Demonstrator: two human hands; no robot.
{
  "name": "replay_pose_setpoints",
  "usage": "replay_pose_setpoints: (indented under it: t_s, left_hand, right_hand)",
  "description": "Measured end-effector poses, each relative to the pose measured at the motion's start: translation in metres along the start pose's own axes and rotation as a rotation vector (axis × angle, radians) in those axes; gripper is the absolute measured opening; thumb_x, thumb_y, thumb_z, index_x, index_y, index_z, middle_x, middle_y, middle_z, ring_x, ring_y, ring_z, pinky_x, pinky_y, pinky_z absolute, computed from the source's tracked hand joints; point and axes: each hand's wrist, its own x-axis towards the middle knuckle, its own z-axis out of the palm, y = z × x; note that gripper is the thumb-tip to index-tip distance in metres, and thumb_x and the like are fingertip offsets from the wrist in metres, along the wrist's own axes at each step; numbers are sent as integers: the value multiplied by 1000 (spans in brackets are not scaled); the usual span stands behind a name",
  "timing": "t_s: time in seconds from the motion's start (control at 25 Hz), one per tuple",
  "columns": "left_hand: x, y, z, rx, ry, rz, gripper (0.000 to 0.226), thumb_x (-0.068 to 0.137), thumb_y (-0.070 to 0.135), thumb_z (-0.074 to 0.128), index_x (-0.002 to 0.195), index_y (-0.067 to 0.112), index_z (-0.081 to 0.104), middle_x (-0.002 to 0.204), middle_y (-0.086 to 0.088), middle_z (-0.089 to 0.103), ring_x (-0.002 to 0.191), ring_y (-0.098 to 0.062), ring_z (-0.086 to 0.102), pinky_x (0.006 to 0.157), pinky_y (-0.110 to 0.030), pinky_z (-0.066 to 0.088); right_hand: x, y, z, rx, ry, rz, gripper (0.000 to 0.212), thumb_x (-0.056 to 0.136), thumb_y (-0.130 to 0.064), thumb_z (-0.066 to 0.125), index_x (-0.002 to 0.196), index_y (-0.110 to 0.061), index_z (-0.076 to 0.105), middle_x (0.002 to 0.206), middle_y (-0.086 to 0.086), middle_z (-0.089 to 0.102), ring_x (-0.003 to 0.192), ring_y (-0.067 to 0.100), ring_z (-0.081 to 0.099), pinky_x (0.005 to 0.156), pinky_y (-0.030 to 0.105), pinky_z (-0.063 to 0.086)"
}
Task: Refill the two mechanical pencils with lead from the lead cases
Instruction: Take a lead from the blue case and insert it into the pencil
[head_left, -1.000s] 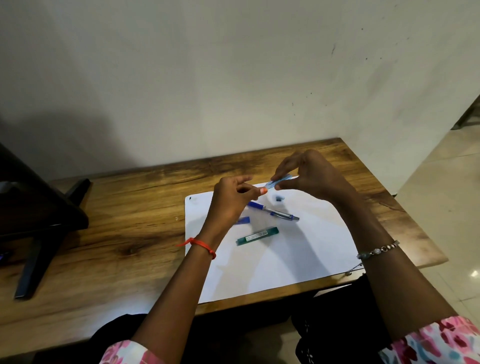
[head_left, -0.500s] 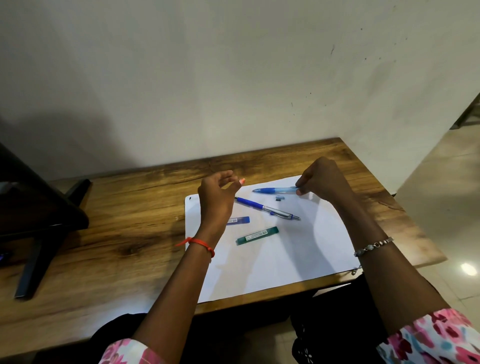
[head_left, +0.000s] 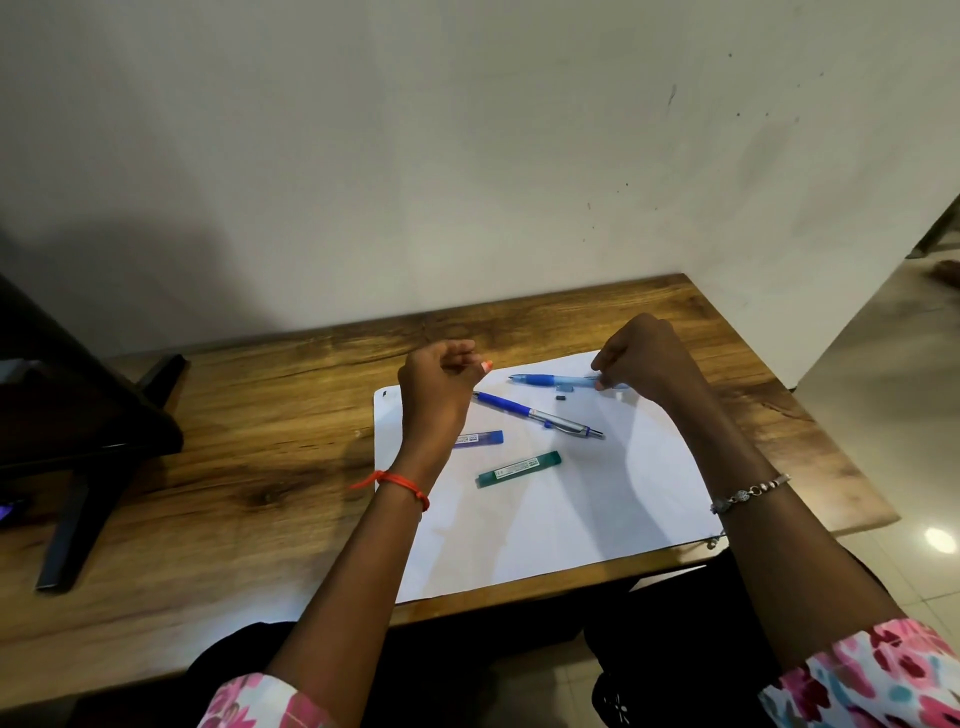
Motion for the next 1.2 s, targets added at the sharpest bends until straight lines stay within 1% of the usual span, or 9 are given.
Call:
replay_pose_setpoints:
  t_s: [0.16, 0.28, 0.4, 0.56, 0.68, 0.84, 0.96, 1.12, 1.2]
  left_hand:
    - [1, -1, -3, 157, -108, 27, 20, 77, 2, 68, 97, 2, 67, 97, -14, 70, 83, -15, 60, 72, -18, 47]
    - [1, -1, -5, 294, -220, 37, 19, 78, 2, 68, 97, 2, 68, 98, -14, 70, 81, -14, 60, 61, -12, 44]
    - [2, -2, -7, 377, -271, 36, 21, 76, 2, 69, 97, 2, 68, 97, -14, 70, 79, -14, 61, 68, -18, 48]
    - [5, -3, -12, 441, -322, 41, 21, 74, 0, 71, 95, 3, 69, 94, -14, 71, 66, -5, 57, 65, -10, 43]
    - [5, -1, -19, 502, -393, 34, 25, 71, 3, 74, 95, 4, 70, 93, -12, 71, 74, -13, 61, 70, -19, 47]
    - [3, -5, -25, 741, -546, 102, 29, 65, 8, 80, 92, 6, 71, 88, -6, 67, 77, -15, 58, 65, -21, 47]
    - [3, -8, -25, 765, -542, 125, 22, 67, 7, 78, 88, 6, 73, 91, -9, 70, 75, -15, 58, 70, -28, 49]
    - [3, -2, -22, 596, -425, 167, 19, 69, 11, 77, 86, 4, 72, 80, -7, 67, 62, -7, 53, 50, -5, 38]
    - [2, 2, -18, 483, -332, 168, 17, 70, 12, 77, 84, 5, 71, 77, -1, 64, 61, -4, 53, 47, -2, 38]
  right_hand:
    - [0, -1, -2, 41, -7, -22, 25, 63, 1, 79, 88, 2, 73, 87, 23, 70, 72, 20, 54, 40, 5, 34]
    - [0, -2, -2, 61, -9, -15, 25, 65, -1, 79, 89, 2, 73, 89, 21, 71, 74, 18, 56, 39, 2, 33]
    - [0, -2, -2, 94, 21, -13, 24, 66, -1, 79, 89, 3, 73, 91, 21, 71, 75, 17, 57, 41, 1, 34]
    - [0, -2, -3, 122, 39, -21, 23, 69, -1, 77, 90, 4, 73, 94, 20, 71, 77, 16, 58, 43, 1, 34]
    - [0, -3, -4, 134, 51, -28, 21, 70, 0, 75, 91, 5, 73, 95, 20, 71, 78, 16, 59, 49, 9, 36]
    - [0, -3, -4, 141, 57, -45, 19, 71, 1, 74, 90, 5, 73, 94, 20, 71, 78, 17, 58, 48, 9, 37]
    - [0, -4, -4, 164, 61, -59, 18, 72, 0, 73, 89, 4, 73, 91, 18, 71, 73, 16, 58, 45, 5, 36]
    - [-6, -13, -3, 351, -70, -95, 13, 78, -10, 70, 87, -1, 74, 84, 13, 71, 62, 11, 57, 51, 13, 43]
    - [-11, -21, 0, 449, -167, -99, 14, 79, -14, 70, 84, -1, 73, 79, 10, 72, 57, 11, 56, 51, 19, 44]
